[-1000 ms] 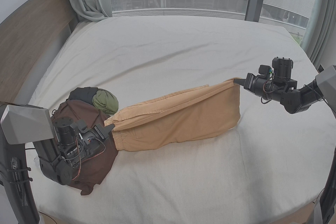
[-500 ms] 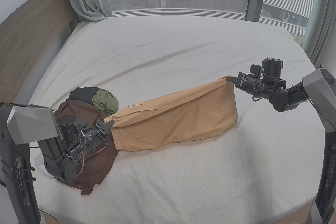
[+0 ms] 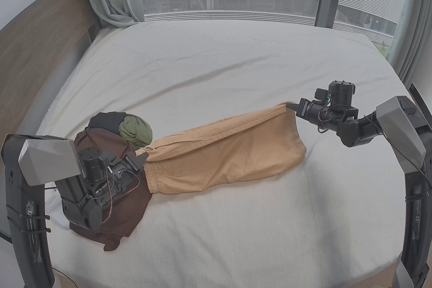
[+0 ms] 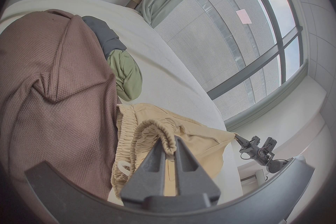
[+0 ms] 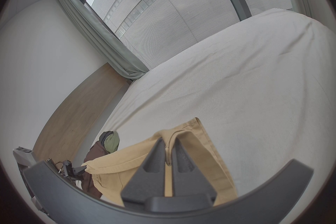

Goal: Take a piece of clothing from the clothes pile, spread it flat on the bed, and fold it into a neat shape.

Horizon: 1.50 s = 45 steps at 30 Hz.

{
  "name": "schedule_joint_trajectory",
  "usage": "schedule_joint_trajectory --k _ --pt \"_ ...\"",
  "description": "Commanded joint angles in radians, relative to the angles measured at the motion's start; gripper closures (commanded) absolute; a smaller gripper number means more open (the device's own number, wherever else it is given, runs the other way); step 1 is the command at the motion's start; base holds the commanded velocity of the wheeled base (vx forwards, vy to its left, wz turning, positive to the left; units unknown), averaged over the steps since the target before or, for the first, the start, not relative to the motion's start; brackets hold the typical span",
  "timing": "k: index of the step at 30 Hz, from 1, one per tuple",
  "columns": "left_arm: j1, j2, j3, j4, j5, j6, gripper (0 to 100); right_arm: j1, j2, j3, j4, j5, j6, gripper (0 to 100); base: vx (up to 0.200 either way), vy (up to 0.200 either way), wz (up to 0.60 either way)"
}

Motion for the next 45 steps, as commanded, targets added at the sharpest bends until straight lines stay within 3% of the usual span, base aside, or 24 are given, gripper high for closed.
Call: schedule_joint_trajectory --k 1,9,10,11,19,25,32,45 --pt "0.008 0.01 -0.004 -0.001 -0.003 -0.001 100 0.0 0.035 -0.028 -0.002 0.0 0.0 100 0.0 0.0 0.0" --pt "0.014 0.01 -0.006 -0.001 -0.003 0.003 100 0.012 0.047 -0.063 0.0 0.001 0.0 100 0.0 0.0 0.0" --pt "0.016 0.01 -0.006 -0.001 -0.004 0.003 100 0.014 0.05 -0.071 0.001 0.001 0.002 0 0.0 0.0 0.0" --pt "0.016 0.011 -0.009 -0.001 -0.003 0.002 0 0.017 0.058 -0.085 -0.002 -0.003 0.004 0 0.0 0.0 0.0" --pt "0.032 -0.007 -0.021 -0.001 -0.001 0.002 0 0.011 0.066 -0.091 -0.023 -0.039 0.046 0 0.0 0.0 0.0" --pt "0.032 -0.079 0.007 -0.001 -0.01 -0.003 0 0.005 -0.085 0.141 -0.04 -0.028 0.054 0 0.0 0.0 0.0" --pt "0.006 -0.135 0.04 -0.001 -0.016 -0.001 0 0.014 -0.236 0.455 -0.181 0.046 0.106 0 0.0 0.0 0.0" --pt "-0.014 -0.191 0.082 -0.001 -0.015 0.068 0 0.069 -0.295 0.696 -0.264 0.056 0.117 0 0.0 0.0 0.0"
